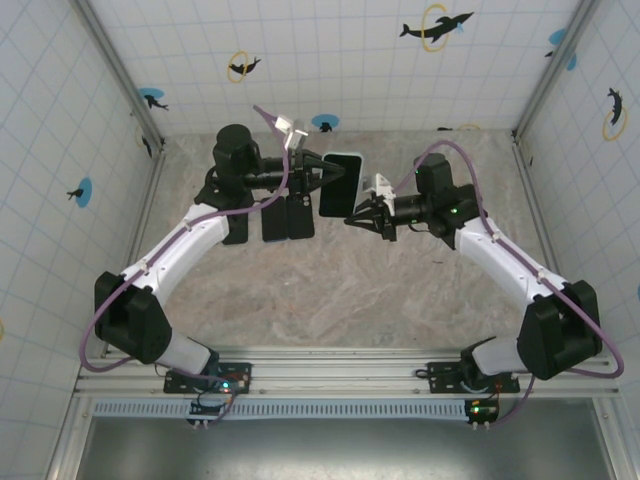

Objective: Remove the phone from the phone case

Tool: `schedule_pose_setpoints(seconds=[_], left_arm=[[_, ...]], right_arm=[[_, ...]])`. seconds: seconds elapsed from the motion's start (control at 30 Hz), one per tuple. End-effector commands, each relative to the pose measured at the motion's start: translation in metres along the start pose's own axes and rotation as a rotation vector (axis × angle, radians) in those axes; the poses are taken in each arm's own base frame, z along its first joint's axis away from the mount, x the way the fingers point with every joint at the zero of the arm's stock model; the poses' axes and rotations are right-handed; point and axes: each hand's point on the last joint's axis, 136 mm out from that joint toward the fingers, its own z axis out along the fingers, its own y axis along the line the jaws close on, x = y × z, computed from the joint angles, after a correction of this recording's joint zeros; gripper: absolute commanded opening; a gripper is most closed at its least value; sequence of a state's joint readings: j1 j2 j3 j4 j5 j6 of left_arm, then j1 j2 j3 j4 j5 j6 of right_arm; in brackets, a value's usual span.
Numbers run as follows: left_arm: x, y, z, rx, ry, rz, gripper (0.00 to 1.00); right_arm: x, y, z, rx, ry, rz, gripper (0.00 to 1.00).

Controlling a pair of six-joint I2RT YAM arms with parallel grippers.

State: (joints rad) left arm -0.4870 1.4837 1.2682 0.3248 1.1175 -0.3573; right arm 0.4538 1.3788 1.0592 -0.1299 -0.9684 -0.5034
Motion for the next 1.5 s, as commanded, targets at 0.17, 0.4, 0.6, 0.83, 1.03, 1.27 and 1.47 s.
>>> schedule_pose_setpoints(seconds=[0.17, 0.4, 0.6, 0.83, 1.03, 1.27, 1.47], left_arm=[[0.002, -0.037, 0.009, 0.125, 0.028, -0.105, 0.0], [0.0, -0.037, 0.009, 0.117, 0.016, -0.107, 0.0], [-0.008, -0.015, 0.005, -0.006, -0.045, -0.093, 0.0], [-0.009, 0.002, 0.007, -0.049, -0.093, -0.174, 0.0], [-0.007, 0.003, 0.01, -0.051, -0.109, -0.2, 0.0], [-0.033, 0.036, 0.0, -0.182, -0.347, -0.403, 0.0], [-0.03, 0.061, -0.011, -0.268, -0.52, -0.667, 0.0]], right_arm=[[-0.048, -0.059, -0.021, 0.385, 0.034, -0.309, 0.11], [-0.064, -0.061, -0.026, 0.442, -0.013, -0.325, 0.11], [-0.064, -0.038, -0.027, 0.325, -0.105, -0.213, 0.14], [-0.079, -0.01, -0.032, 0.203, -0.308, 0.0, 0.27], [-0.088, 0.0, -0.032, 0.141, -0.382, 0.091, 0.29], [-0.093, -0.001, -0.036, 0.118, -0.507, 0.333, 0.32], [-0.102, -0.009, -0.04, 0.154, -0.687, 0.653, 0.36]])
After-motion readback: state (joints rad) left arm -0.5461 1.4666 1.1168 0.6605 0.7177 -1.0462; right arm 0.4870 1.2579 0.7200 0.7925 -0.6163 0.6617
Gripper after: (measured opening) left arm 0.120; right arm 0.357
